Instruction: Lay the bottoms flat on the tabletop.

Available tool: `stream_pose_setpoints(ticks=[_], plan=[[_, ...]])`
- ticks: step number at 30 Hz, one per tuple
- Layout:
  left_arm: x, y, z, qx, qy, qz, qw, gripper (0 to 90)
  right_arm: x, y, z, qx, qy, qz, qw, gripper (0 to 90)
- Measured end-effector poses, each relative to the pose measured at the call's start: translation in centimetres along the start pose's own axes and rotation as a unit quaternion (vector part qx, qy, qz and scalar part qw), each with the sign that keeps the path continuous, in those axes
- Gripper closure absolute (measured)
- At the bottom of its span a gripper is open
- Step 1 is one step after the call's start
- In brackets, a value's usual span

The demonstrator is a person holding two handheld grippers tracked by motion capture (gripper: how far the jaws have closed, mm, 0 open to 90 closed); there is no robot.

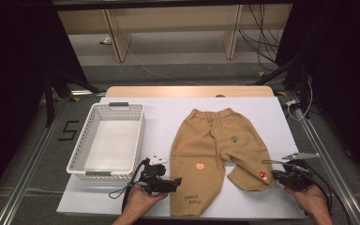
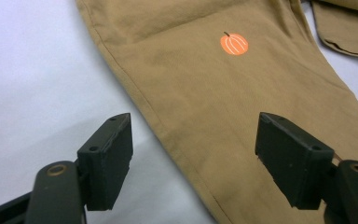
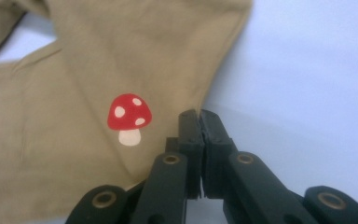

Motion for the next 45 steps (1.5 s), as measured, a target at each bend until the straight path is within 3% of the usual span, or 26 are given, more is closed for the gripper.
stream_pose_setpoints(ticks=[5, 10, 16, 20, 23, 28, 33, 36, 41, 45], plan=[[-0.1, 0.0, -0.1, -0.003, 0.002, 0.003, 1.0, 27.6, 0.1, 2.4, -0.7, -0.015, 0.015, 0.028, 0.9994, 88.8], [0.0, 0.0, 0.0, -0.004, 0.001, 0.002, 1.0, 27.7, 0.9, 3.8, -1.6, -0.033, 0.02, 0.047, 0.9982, 84.5], [-0.2, 0.0, 0.0, -0.001, 0.001, 0.001, 1.0, 27.8, -0.1, 3.2, -1.2, -0.012, 0.018, 0.054, 0.9983, 53.6], [-0.3, 0.1, 0.0, 0.002, 0.002, 0.002, 1.0, 27.8, -1.3, 1.8, -0.3, 0.001, 0.026, 0.055, 0.9982, 47.5], [-0.4, 0.2, 0.1, 0.001, 0.003, 0.002, 1.0, 27.8, -1.6, 1.0, 0.5, 0.013, 0.013, 0.05, 0.9986, 46.6], [-0.4, 0.2, 0.0, 0.001, 0.006, 0.002, 1.0, 27.8, -1.5, -0.2, 2.2, 0.026, -0.006, 0.029, 0.9992, 49.7], [-0.5, 0.2, 0.0, 0.001, 0.006, 0.003, 1.0, 27.8, -1.5, -0.7, 2.6, 0.02, -0.014, 0.017, 0.9996, 75.1], [-0.5, 0.1, 0.0, 0.0, 0.007, 0.003, 1.0, 27.8, -1.7, -0.5, 2.8, 0.005, -0.017, 0.028, 0.9994, 87.0], [-0.5, 0.1, 0.0, -0.001, 0.006, 0.004, 1.0, 27.8, -2.6, 1.0, 2.5, -0.012, -0.008, 0.068, 0.9975, 88.1], [-0.4, 0.1, 0.0, -0.003, 0.004, 0.004, 1.0, 27.9, -2.4, 2.7, 2.5, -0.024, -0.008, 0.088, 0.9958, 81.1]])
Point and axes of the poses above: each handheld gripper's, and its own axes: x roughly forward along the jaws, z roughly out of its underside, y roughly to its right, the point moved 9 cm from there along x, roughly forward along the jaws, and after that the axes turned 8 degrees about -x, right-handed, at the moved point
